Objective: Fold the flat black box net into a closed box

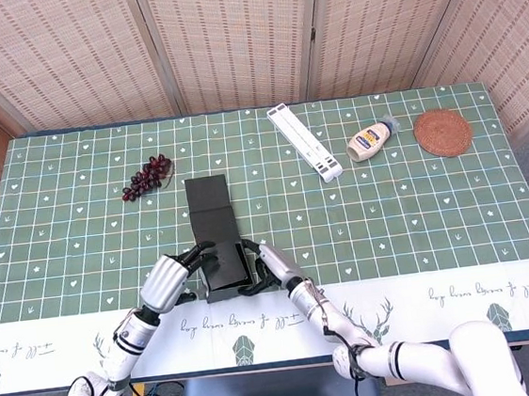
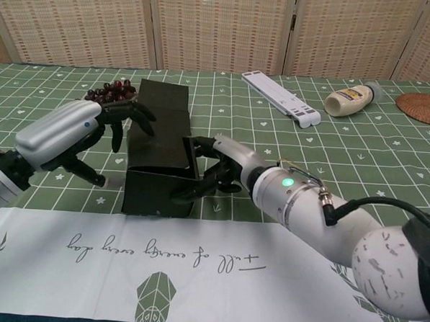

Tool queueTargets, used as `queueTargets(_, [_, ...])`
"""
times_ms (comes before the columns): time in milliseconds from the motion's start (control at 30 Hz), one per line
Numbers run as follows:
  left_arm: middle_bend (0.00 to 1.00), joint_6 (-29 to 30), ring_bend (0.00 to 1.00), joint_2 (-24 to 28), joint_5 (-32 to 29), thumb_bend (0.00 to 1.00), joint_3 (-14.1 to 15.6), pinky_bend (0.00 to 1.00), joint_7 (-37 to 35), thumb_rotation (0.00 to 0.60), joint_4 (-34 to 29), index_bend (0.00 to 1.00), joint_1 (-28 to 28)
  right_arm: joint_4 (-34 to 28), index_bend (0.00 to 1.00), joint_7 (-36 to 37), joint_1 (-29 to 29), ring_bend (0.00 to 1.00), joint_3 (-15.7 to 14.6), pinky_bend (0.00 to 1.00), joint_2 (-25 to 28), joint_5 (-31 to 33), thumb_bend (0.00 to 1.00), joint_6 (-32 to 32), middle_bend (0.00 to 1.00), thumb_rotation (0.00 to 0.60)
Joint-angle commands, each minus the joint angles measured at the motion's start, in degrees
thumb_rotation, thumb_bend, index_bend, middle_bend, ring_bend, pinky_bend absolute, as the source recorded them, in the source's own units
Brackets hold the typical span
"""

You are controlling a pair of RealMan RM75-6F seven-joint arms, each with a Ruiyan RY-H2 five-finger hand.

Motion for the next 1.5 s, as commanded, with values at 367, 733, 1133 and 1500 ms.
queueTargets(367, [0.26, 2.7, 0.56, -1.5, -0.5, 0.09, 2.9, 0.86, -4.7, 0.6, 5.8, 0.34, 2.1, 0.2, 0.32, 0.2, -0.5, 0.78, -1.2, 1.0, 0.4, -2.8, 0.28, -0.3, 0.43, 0.6])
queueTargets(733, [0.33, 4.5, 0.58, -1.3, 0.4, 0.09, 4.9, 0.86, -6.0, 0.6, 7.7, 0.39, 2.5, 0.2, 0.32, -0.8, -0.7, 0.78, -1.2, 1.0, 0.4, -3.2, 0.28, -0.1, 0.42, 0.6])
queueTargets(1133, [0.36, 4.2, 0.58, -1.5, 0.7, 0.09, 6.3, 0.86, -6.5, 0.6, 8.5, 0.43, 2.1, -0.1, 0.32, -1.7, -0.9, 0.78, -1.3, 1.0, 0.2, -3.1, 0.29, -0.2, 0.42, 0.6])
queueTargets(1500, [0.38, 4.0, 0.58, -1.9, 1.3, 0.09, 7.6, 0.86, -5.7, 0.6, 9.4, 0.45, 1.6, -0.8, 0.32, -2.0, -1.1, 0.78, -1.6, 1.0, 0.2, -3.6, 0.29, -0.2, 0.42, 0.6])
